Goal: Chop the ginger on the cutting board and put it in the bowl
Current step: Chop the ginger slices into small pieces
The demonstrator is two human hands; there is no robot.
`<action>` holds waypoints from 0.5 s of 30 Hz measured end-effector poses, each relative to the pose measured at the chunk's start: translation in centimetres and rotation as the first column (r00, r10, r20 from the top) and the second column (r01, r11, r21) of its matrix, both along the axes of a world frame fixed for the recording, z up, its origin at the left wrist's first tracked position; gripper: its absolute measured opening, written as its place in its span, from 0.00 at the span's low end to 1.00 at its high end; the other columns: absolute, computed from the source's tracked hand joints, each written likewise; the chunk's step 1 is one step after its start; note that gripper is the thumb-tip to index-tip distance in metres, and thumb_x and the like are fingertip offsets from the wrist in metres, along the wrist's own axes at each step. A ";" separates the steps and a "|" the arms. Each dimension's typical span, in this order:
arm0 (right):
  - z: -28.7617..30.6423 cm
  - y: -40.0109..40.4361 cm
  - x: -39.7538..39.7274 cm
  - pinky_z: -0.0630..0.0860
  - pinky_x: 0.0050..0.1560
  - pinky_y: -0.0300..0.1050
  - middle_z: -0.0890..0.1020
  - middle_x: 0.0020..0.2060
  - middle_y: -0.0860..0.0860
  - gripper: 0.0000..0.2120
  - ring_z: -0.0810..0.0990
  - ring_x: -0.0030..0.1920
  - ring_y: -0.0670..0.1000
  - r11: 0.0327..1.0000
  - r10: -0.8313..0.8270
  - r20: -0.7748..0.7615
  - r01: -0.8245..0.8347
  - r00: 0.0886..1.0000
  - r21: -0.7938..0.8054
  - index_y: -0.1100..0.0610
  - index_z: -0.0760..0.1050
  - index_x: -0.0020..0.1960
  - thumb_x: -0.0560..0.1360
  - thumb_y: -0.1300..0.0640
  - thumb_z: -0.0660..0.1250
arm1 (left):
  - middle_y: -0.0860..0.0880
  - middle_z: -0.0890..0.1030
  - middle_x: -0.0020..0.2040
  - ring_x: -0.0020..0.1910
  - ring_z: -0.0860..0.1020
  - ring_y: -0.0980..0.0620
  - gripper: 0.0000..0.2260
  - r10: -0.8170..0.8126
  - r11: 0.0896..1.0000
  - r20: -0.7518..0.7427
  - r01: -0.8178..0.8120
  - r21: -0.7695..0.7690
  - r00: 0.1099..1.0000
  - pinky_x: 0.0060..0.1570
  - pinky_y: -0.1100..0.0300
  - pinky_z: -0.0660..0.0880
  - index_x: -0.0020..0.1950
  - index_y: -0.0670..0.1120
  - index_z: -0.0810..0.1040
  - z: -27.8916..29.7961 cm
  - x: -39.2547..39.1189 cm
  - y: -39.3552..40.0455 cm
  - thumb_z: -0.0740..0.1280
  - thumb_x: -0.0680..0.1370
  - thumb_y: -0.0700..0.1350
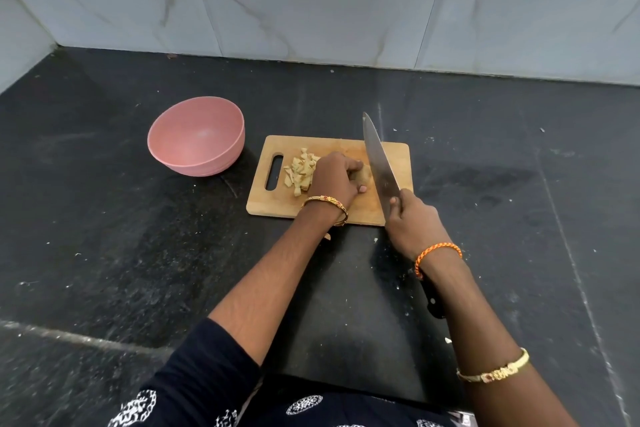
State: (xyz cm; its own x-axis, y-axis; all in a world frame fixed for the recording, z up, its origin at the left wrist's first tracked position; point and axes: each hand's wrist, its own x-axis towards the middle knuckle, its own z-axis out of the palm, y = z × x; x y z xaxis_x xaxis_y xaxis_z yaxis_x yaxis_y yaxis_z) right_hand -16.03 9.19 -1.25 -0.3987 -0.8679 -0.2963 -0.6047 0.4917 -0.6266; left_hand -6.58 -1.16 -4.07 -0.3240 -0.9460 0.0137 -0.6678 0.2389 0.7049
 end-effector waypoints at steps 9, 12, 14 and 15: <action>1.0 -1.2 0.7 0.76 0.50 0.53 0.73 0.45 0.59 0.06 0.76 0.48 0.61 0.988 0.069 -0.125 -0.050 0.990 0.147 0.59 0.65 0.54 0.79 0.59 0.55 | 0.45 0.80 0.53 0.52 0.78 0.48 0.19 -0.012 1.000 0.005 0.012 -0.005 1.000 0.55 0.62 0.73 0.59 0.40 0.79 -0.1 0.1 -0.1 0.74 0.68 0.35; 1.4 -1.6 1.6 0.74 0.51 0.53 0.75 0.50 0.61 0.11 0.76 0.53 0.62 0.979 0.081 -0.154 -0.050 0.985 0.195 0.60 0.65 0.60 0.78 0.61 0.57 | 0.45 0.79 0.53 0.52 0.77 0.48 0.19 0.000 1.000 0.016 0.000 -0.023 1.000 0.56 0.59 0.74 0.59 0.41 0.79 -0.4 0.0 0.1 0.73 0.69 0.36; 1.6 -1.8 1.9 0.74 0.51 0.53 0.75 0.52 0.61 0.11 0.76 0.54 0.62 0.977 0.082 -0.157 -0.049 0.984 0.208 0.59 0.64 0.60 0.78 0.62 0.57 | 0.44 0.79 0.53 0.52 0.76 0.47 0.17 0.006 0.999 0.028 -0.005 -0.053 1.000 0.54 0.59 0.73 0.60 0.42 0.79 -0.6 -0.1 0.2 0.72 0.71 0.37; 1.6 -1.9 1.9 0.73 0.50 0.52 0.75 0.52 0.61 0.11 0.76 0.53 0.61 0.976 0.085 -0.158 -0.050 0.984 0.211 0.59 0.64 0.60 0.78 0.62 0.57 | 0.44 0.79 0.53 0.53 0.76 0.47 0.17 0.009 0.998 0.029 -0.007 -0.061 1.000 0.54 0.59 0.73 0.60 0.42 0.78 -0.6 -0.2 0.3 0.71 0.72 0.37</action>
